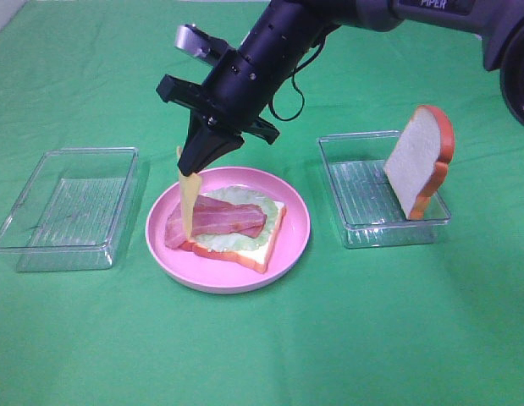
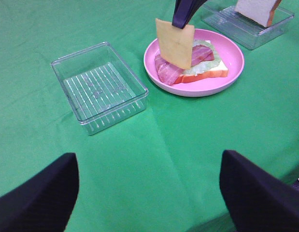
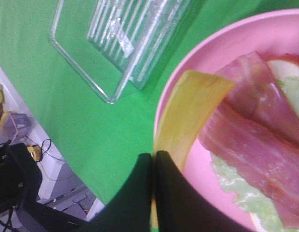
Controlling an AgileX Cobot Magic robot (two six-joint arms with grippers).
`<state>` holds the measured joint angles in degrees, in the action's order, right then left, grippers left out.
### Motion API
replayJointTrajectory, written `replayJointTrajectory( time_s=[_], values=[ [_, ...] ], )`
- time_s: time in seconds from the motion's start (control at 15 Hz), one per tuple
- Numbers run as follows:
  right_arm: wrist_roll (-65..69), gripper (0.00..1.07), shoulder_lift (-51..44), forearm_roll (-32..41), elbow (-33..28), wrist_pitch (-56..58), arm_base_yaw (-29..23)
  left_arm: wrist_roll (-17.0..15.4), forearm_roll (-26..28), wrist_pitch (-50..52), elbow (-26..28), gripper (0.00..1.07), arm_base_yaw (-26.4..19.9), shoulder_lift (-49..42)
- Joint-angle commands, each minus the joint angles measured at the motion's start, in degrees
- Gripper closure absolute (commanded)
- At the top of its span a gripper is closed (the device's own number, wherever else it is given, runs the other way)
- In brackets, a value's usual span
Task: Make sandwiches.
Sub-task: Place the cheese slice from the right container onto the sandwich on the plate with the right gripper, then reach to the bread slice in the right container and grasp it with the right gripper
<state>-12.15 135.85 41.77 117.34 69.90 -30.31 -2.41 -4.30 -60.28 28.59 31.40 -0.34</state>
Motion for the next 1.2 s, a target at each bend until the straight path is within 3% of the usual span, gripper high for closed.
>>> replayJointTrajectory(
  time_s=[0.07, 0.2, 0.53, 0.6, 0.67, 0.73, 0.87, 1.2],
  values=[
    [3.2, 1.07, 0.9, -4.3, 0.3, 3.9, -0.1, 0.1, 0.2, 0.6, -0.1, 0.3, 0.1, -0.4],
    [6.7, 1.07, 0.9, -9.8, 0.3, 3.9, -0.1, 0.1, 0.2, 0.6, -0.1, 0.3, 0.1, -0.4],
    [10.9, 1.04, 0.9, -15.1, 0.3, 3.9, -0.1, 0.1, 0.2, 0.6, -0.1, 0.3, 0.1, -0.4],
    [12.1, 0.92, 0.9, -16.9, 0.3, 3.9, -0.1, 0.1, 0.2, 0.6, -0.1, 0.3, 0.1, -0.4],
    [12.1, 0.92, 0.9, -16.9, 0.3, 3.9, -0.1, 0.1, 0.2, 0.6, -0.1, 0.3, 0.1, -0.4],
    [12.5, 0.64, 0.9, -17.8, 0.3, 3.9, -0.1, 0.1, 0.2, 0.6, -0.1, 0.3, 0.1, -0.4],
    [12.1, 0.42, 0.7, -19.6, 0.3, 3.9, -0.1, 0.1, 0.2, 0.6, -0.1, 0.3, 0.1, -0.4],
    [14.3, 0.38, -3.3, -31.7, 0.4, 3.9, -0.1, 0.1, 0.2, 0.6, -0.1, 0.3, 0.1, -0.4]
  ],
)
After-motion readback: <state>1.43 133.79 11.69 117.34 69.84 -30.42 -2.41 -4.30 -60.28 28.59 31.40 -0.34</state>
